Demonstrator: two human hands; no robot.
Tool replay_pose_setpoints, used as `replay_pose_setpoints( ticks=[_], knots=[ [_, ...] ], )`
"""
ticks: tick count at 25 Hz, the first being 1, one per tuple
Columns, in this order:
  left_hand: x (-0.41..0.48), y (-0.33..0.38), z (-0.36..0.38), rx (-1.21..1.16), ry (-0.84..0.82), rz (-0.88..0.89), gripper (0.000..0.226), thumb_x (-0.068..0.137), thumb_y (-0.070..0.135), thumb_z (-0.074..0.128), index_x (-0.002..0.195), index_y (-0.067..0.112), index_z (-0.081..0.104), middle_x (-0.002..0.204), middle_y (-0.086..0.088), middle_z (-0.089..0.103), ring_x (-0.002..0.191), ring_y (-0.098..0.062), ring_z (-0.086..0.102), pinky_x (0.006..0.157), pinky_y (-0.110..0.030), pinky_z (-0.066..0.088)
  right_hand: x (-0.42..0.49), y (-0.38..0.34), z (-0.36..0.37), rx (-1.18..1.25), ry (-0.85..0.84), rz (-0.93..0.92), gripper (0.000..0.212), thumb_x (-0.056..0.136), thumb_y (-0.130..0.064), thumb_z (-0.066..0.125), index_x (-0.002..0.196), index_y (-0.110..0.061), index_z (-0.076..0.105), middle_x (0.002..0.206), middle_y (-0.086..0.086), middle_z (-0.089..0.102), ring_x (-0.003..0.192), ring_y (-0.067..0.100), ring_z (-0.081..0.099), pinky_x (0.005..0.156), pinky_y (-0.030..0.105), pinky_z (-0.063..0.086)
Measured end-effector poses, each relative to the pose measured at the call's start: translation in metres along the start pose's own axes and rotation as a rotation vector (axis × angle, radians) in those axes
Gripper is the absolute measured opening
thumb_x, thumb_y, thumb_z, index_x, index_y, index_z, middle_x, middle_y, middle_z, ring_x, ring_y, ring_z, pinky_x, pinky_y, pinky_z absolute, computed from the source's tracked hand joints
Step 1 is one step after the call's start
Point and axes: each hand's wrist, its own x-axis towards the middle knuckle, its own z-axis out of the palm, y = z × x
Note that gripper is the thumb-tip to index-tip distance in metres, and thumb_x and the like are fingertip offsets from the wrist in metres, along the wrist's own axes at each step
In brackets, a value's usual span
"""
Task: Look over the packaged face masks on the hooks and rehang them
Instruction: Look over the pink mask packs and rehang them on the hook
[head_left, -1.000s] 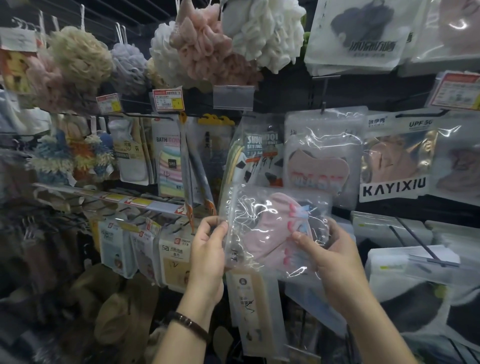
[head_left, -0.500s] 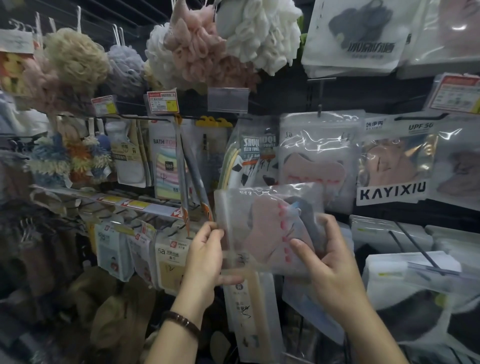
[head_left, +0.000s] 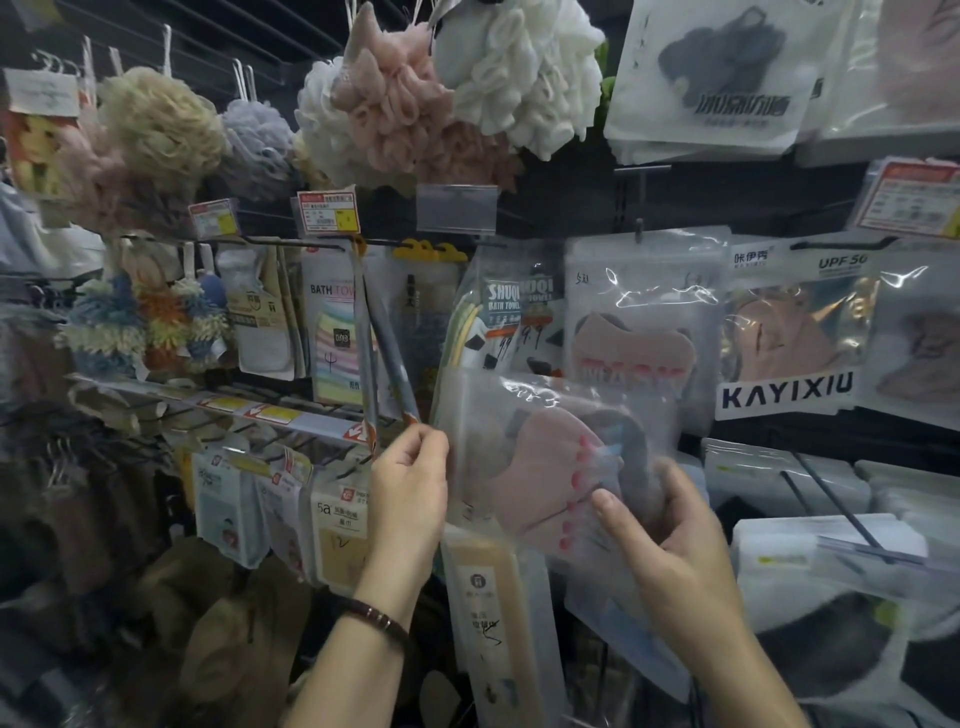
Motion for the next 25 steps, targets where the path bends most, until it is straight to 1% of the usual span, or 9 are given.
replay_pose_setpoints(
  ticks=[2, 4, 7, 9, 14, 18, 21, 23, 25],
  knots=[
    [0.002, 0.014, 0.0, 0.128, 0.021, 0.155, 0.029, 0.101, 0.019, 0.057, 0.073, 0.014, 0.06, 0.059, 0.008, 0.051, 0.055, -0.002, 0.045, 0.051, -0.019, 0.035, 0.001, -0.004, -0.004, -0.058, 0.087, -0.031, 0.022, 0.091, -0.03, 0.08, 0.109, -0.024, 0.07, 0.095, -0.002, 0.081, 0.088, 0.018, 0.079, 0.076, 0.04, 0.064],
    [0.005, 0.028, 0.002, 0.198, 0.008, 0.271, 0.026, 0.1, 0.021, 0.058, 0.074, 0.019, 0.062, 0.059, 0.007, 0.052, 0.054, -0.005, 0.045, 0.049, -0.02, 0.033, 0.006, -0.016, -0.007, -0.034, 0.148, -0.086, 0.031, 0.085, -0.039, 0.08, 0.11, -0.024, 0.069, 0.091, -0.006, 0.08, 0.081, 0.013, 0.076, 0.071, 0.032, 0.061],
    [0.017, 0.045, 0.004, 0.308, 0.009, 0.404, 0.023, 0.1, 0.025, 0.056, 0.078, 0.025, 0.061, 0.063, 0.004, 0.055, 0.057, -0.009, 0.047, 0.053, -0.03, 0.038, 0.025, -0.044, -0.013, -0.138, 0.15, -0.187, 0.018, 0.09, -0.026, 0.084, 0.104, -0.026, 0.073, 0.091, -0.011, 0.079, 0.082, 0.009, 0.076, 0.073, 0.023, 0.06],
    [0.022, 0.059, 0.008, 0.384, -0.021, 0.497, 0.022, 0.102, 0.027, 0.052, 0.082, 0.027, 0.059, 0.062, 0.002, 0.055, 0.057, -0.012, 0.049, 0.054, -0.035, 0.04, 0.042, -0.063, -0.015, -0.292, 0.08, -0.233, 0.011, 0.09, -0.029, 0.083, 0.099, -0.027, 0.076, 0.087, -0.015, 0.079, 0.082, 0.006, 0.076, 0.071, 0.017, 0.058],
    [0.025, 0.092, 0.026, 0.603, -0.082, 0.801, 0.018, 0.105, 0.034, 0.048, 0.087, 0.033, 0.049, 0.064, 0.009, 0.053, 0.063, -0.008, 0.054, 0.067, -0.039, 0.042, 0.089, -0.083, 0.002, -0.333, -0.006, -0.218, 0.025, 0.091, -0.044, 0.084, 0.109, -0.029, 0.075, 0.089, -0.009, 0.077, 0.085, 0.008, 0.074, 0.078, 0.034, 0.061],
    [0.032, 0.112, 0.046, 0.706, -0.11, 1.0, 0.012, 0.101, 0.04, 0.045, 0.091, 0.037, 0.048, 0.075, 0.012, 0.053, 0.072, -0.013, 0.053, 0.071, -0.042, 0.051, 0.116, -0.084, 0.008, -0.218, 0.079, -0.192, 0.009, 0.097, -0.029, 0.081, 0.091, -0.023, 0.079, 0.083, -0.005, 0.08, 0.078, 0.012, 0.077, 0.077, 0.043, 0.064],
    [0.046, 0.117, 0.059, 0.532, -0.111, 0.908, 0.015, 0.104, 0.046, 0.055, 0.1, 0.033, 0.059, 0.099, 0.01, 0.057, 0.089, -0.011, 0.059, 0.076, -0.033, 0.053, 0.127, -0.089, 0.002, -0.176, 0.147, -0.193, 0.014, 0.099, -0.02, 0.079, 0.085, -0.02, 0.077, 0.08, -0.002, 0.079, 0.077, 0.015, 0.076, 0.077, 0.044, 0.064],
    [0.057, 0.111, 0.068, 0.275, -0.144, 0.598, 0.023, 0.101, 0.052, 0.062, 0.107, 0.031, 0.061, 0.11, 0.007, 0.067, 0.101, -0.01, 0.066, 0.088, -0.033, 0.056, 0.135, -0.093, -0.003, -0.174, 0.191, -0.2, 0.016, 0.1, -0.02, 0.077, 0.084, -0.02, 0.076, 0.079, -0.002, 0.078, 0.078, 0.018, 0.076, 0.079, 0.048, 0.065],
    [0.059, 0.105, 0.079, -0.075, -0.24, 0.263, 0.034, 0.095, 0.059, 0.067, 0.109, 0.028, 0.066, 0.107, 0.004, 0.078, 0.101, -0.016, 0.075, 0.094, -0.047, 0.06, 0.142, -0.098, -0.008, -0.198, 0.216, -0.195, 0.016, 0.1, -0.021, 0.077, 0.084, -0.021, 0.076, 0.079, -0.004, 0.079, 0.078, 0.018, 0.077, 0.08, 0.049, 0.066]
  ],
)
